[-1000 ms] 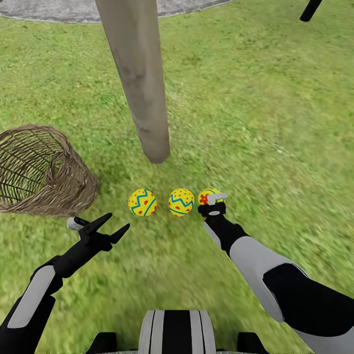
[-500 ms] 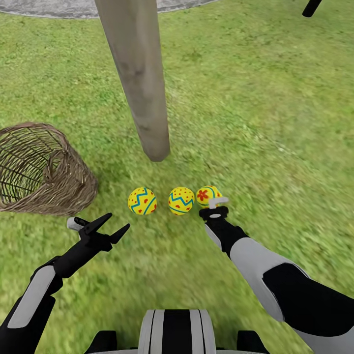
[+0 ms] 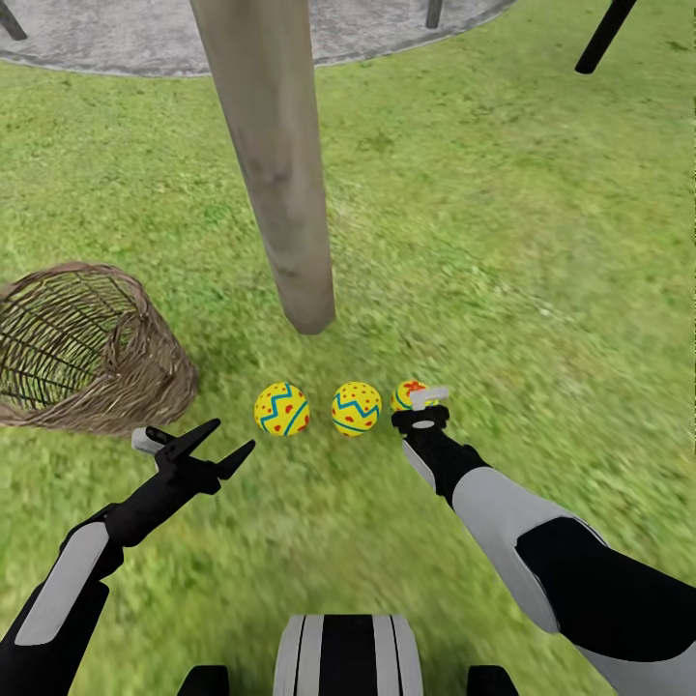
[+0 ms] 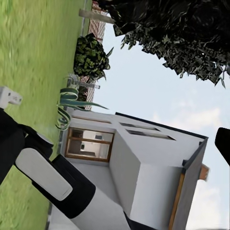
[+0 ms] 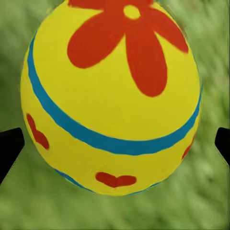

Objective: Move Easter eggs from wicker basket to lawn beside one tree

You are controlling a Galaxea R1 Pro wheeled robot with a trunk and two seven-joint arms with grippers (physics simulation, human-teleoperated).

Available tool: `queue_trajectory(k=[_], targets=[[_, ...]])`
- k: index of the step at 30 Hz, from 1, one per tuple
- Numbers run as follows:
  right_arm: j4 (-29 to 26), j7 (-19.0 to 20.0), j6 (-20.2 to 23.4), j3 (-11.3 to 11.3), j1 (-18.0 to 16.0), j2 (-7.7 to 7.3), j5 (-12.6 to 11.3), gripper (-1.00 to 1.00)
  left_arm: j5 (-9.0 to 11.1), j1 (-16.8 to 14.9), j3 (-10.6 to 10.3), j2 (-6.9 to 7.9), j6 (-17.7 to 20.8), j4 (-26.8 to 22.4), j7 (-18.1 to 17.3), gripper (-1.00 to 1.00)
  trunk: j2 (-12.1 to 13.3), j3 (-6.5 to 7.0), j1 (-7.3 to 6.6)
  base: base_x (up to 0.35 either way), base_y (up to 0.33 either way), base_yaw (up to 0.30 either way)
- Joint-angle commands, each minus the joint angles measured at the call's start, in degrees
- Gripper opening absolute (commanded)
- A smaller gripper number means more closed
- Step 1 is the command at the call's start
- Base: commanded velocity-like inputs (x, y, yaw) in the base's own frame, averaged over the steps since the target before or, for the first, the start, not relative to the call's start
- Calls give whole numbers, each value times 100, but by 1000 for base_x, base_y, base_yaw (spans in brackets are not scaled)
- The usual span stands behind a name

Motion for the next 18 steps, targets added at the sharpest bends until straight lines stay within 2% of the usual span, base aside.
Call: queue_trajectory(k=[1, 12, 14, 15, 18], targets=[[-10, -36, 33, 49, -1, -3, -60, 100, -9, -2, 3, 0, 21, 1, -19, 100, 0, 20, -3, 0, 0, 0], [-10, -36, 33, 49, -2, -8, -56, 100, -27, -2, -11, 0, 45, 1, -9, 100, 15, 264, -31, 0, 0, 0], [-10, -36, 33, 49, -2, -11, -59, 100, -32, -2, -14, 7, 81, 1, 106, 100, 18, 308, -36, 0, 0, 0], [-8, -36, 33, 41, -4, -17, -66, 100, -19, -7, -22, 9, 108, -4, 391, 100, 19, 330, -39, 0, 0, 0], [-7, -36, 33, 32, 0, -12, -77, 100, 7, -26, -136, 17, 117, -15, 500, 100, 23, 397, -47, -215, 0, 0]])
